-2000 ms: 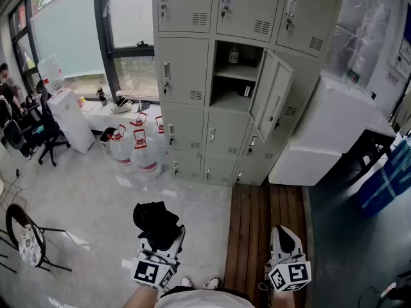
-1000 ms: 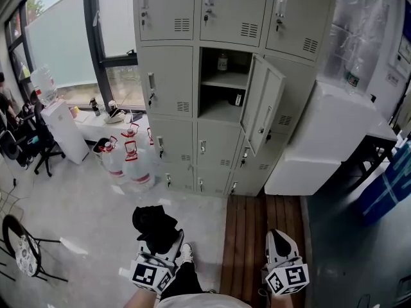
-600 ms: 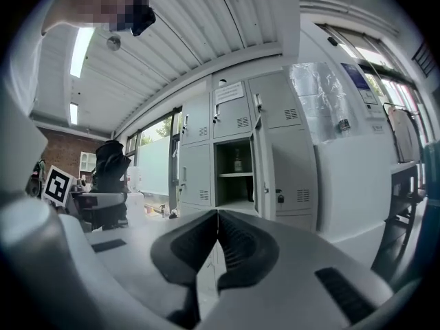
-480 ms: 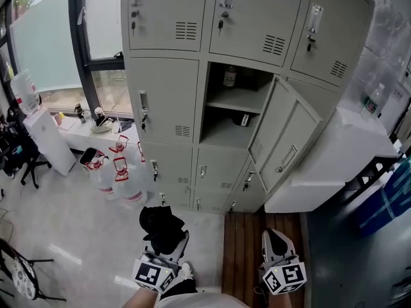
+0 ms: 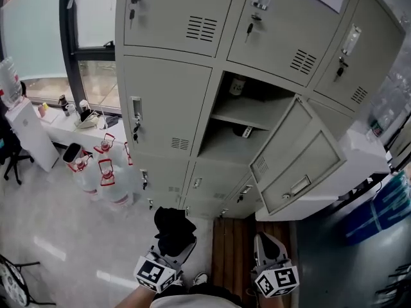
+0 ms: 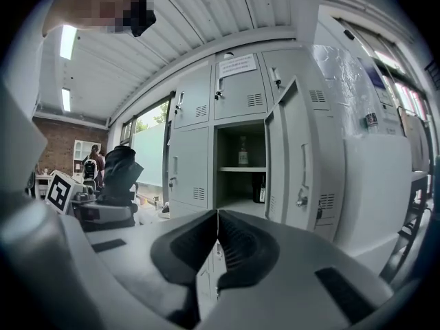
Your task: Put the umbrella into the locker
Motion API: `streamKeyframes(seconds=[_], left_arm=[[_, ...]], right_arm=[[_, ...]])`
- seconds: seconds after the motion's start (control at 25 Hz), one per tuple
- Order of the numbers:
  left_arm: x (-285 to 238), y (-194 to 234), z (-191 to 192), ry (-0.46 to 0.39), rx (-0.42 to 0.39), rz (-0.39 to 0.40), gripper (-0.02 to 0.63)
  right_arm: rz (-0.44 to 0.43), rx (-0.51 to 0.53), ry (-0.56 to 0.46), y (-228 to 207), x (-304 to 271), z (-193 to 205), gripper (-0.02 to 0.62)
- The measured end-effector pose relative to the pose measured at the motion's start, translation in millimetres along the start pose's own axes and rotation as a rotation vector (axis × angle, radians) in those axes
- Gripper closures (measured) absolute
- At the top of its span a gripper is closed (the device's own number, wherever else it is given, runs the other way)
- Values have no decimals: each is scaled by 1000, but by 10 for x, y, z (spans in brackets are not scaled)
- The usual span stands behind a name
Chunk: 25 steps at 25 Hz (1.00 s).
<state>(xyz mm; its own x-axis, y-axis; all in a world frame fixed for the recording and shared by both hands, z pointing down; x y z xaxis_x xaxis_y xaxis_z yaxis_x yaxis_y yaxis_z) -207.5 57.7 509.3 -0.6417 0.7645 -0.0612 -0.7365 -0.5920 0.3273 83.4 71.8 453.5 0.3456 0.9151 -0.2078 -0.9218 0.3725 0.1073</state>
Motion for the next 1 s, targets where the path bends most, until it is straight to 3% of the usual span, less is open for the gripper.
streamKeyframes(seconds=[0.12,0.36,0.52,0.68,1.0], left_arm=[[-161,29,32,50,7,23,376],[-512,88,-103,58,-41,17,376],[-810,77,-271,43,-61,1,376],[-1171,101,-497,38,-131,-4,374],[-1768,134,-839,101,-172,9,373]], right_arm=[[3,-1,-8,-67,-142,-31,578],[-17,-13,-59,-309,-439,-52,577],[-32,-1,-107,-549,-620,-172,577],[-63,14,-152,-714,-831,-239,577],[-130,15,-184,-841,-1127,-266,577]])
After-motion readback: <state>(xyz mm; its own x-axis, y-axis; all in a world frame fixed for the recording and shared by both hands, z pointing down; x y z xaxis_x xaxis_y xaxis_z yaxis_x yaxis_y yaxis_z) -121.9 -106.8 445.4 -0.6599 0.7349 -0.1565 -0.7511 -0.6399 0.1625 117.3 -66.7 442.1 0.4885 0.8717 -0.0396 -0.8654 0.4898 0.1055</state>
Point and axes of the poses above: the fingertips, and each gripper's own axes: x backward along the fingers, y to its left, z out of its underside, the point moved 9 cm from there along x, backward along the fingers, and after that the axes turned 6 degrees about x, right-handed, at the moved point
